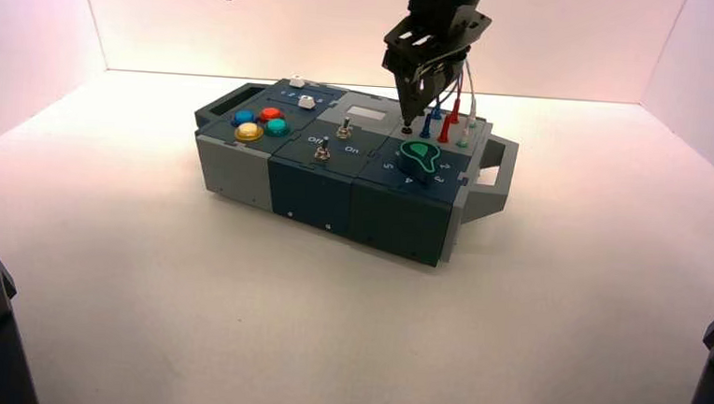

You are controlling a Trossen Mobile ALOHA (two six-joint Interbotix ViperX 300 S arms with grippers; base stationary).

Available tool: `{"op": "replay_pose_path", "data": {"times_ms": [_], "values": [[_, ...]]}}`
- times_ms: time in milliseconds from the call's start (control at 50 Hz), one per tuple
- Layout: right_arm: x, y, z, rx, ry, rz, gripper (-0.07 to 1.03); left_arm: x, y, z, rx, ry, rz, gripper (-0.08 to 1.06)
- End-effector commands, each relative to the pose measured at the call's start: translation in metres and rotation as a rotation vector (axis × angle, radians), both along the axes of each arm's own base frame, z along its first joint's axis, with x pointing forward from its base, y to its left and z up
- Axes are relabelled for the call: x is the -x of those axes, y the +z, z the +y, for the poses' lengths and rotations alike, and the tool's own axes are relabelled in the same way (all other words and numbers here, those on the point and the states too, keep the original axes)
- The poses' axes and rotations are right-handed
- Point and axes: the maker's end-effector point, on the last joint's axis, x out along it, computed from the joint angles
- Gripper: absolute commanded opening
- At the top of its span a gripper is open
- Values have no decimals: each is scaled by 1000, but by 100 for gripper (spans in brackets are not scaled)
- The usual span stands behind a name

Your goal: Insert the black wire.

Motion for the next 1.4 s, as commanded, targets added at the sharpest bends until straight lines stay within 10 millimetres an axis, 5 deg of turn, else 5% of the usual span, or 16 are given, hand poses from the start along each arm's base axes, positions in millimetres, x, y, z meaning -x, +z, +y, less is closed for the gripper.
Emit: {"op": "replay_pose_path", "data": {"times_ms": [20, 680, 1060, 1400], "values": [[-1, -1, 1, 0, -2, 2, -2, -3, 7, -2, 6, -6, -25, -3], [0, -6, 0, 9, -3, 16, -2, -3, 8, -1, 8, -5, -28, -3], [3, -7, 2, 21, 5, 32, 28, -2, 8, -1, 8, -5, -30, -3], [1, 8, 4, 5, 6, 9, 28, -2, 9, -1, 8, -6, -33, -3]]}}
